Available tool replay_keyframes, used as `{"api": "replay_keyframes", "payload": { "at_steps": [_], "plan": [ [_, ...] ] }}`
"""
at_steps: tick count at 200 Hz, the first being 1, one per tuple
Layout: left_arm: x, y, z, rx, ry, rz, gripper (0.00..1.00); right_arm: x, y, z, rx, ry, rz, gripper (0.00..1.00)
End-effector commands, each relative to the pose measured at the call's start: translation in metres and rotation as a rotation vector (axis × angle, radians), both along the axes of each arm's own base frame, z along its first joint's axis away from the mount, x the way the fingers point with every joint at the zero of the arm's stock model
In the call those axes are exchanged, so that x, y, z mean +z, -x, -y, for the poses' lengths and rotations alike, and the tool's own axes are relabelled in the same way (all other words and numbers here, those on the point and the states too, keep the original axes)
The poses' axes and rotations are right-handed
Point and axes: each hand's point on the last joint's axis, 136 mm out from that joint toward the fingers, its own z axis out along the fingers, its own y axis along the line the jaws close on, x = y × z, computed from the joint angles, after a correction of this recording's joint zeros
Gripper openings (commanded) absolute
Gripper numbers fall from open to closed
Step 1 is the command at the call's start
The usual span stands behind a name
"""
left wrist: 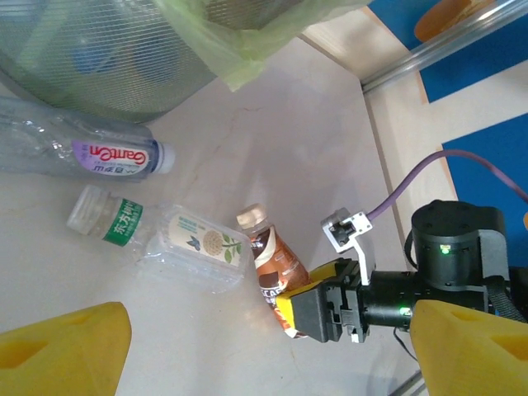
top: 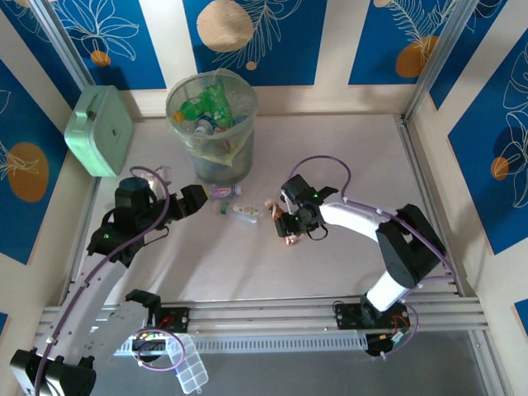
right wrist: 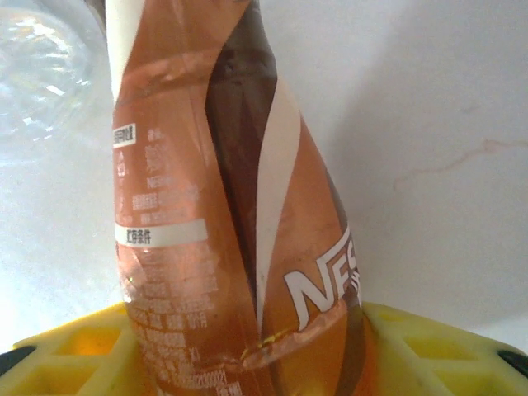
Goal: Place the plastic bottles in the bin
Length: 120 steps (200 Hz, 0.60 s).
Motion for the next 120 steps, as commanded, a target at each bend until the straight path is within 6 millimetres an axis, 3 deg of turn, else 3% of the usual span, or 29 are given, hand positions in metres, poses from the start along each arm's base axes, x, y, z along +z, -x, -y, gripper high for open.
{"api": "replay_keyframes", "payload": {
  "at_steps": [1,22,54,87,120],
  "plan": [
    [0.024,0.009,0.010,-0.072,-0.006,0.066,0.88,0.029,0.006,0.000,-0.022,-0.070,0.049,0.54],
    [0.031,0.014,0.023,-0.134,-0.024,0.094,0.89,0.053,0.013,-0.002,-0.020,-0.153,0.096,0.54],
    [0.039,0.019,0.055,-0.247,-0.048,0.156,0.95,0.112,0.031,-0.016,0.045,-0.382,0.194,0.54],
    [0.057,0.026,0.102,-0.390,0.010,0.248,0.99,0.169,0.056,-0.033,0.147,-0.623,0.247,0.54],
    [0.073,0.036,0.144,-0.498,0.099,0.333,0.97,0.207,0.074,-0.039,0.203,-0.772,0.291,0.54]
  ]
}}
